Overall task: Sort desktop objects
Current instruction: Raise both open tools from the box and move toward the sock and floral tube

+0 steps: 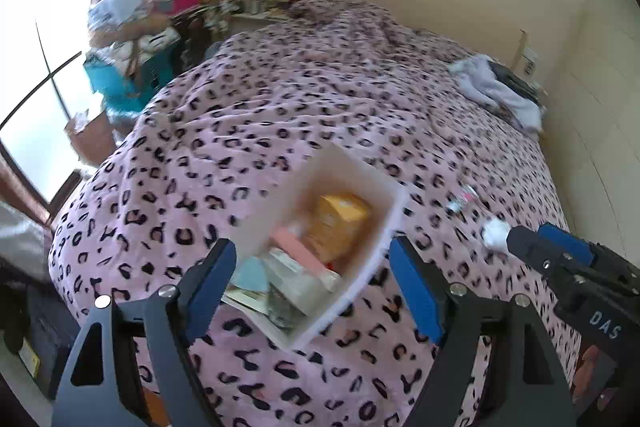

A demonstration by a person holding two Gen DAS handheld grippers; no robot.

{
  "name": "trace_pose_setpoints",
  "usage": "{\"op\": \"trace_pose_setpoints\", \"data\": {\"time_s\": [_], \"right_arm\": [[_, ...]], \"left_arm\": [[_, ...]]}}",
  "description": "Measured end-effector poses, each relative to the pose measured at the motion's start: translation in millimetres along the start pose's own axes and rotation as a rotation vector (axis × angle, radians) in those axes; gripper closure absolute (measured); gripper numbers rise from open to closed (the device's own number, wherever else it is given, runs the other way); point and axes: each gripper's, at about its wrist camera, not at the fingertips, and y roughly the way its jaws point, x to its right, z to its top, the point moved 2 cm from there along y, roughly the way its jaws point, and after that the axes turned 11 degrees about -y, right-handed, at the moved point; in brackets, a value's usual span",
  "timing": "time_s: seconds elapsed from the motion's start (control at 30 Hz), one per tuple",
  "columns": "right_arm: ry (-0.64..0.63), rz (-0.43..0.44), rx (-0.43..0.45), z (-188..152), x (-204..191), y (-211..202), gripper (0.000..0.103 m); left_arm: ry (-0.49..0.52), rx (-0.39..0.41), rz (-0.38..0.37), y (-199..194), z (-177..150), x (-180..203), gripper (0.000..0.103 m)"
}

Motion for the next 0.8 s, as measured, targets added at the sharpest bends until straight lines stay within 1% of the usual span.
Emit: {"op": "trace_pose_setpoints", "data": {"time_s": [0.1, 0.17, 0.23, 0.3, 0.43, 0.6, 0.67, 0.8], "right_arm": [[0.053, -0.052, -0.030, -40, 19, -5, 0.045], [0.097, -0.084, -0.045, -61, 33, -5, 0.045], [0.154, -0.122, -0.070, -86, 50, -4, 0.045], [0.195, -0.161, -0.102, -109, 67, -2, 0.045], [0.269, -0.208, -0.137, -149, 97, -2, 0.045], [0.331, -0.271, -0.152, -183, 129, -5, 0.045], [0.361, -0.276, -0.152, -195, 140, -5, 0.045], [0.407, -0.274, -0.161, -211, 155, 3, 0.045]], "left_arm": [[0.061, -0.033, -0.008, 7, -29, 26, 0.021], [0.096, -0.082, -0.015, 19, -50, 45, 0.021], [0.120, -0.111, -0.014, 28, -66, 58, 0.021], [0.153, -0.125, -0.005, 36, -82, 74, 0.021], [0.213, -0.139, -0.014, 46, -107, 105, 0.021], [0.265, -0.147, -0.047, 53, -129, 138, 0.021], [0.274, -0.156, -0.051, 58, -135, 146, 0.019], [0.292, -0.193, -0.050, 74, -147, 162, 0.019]]}}
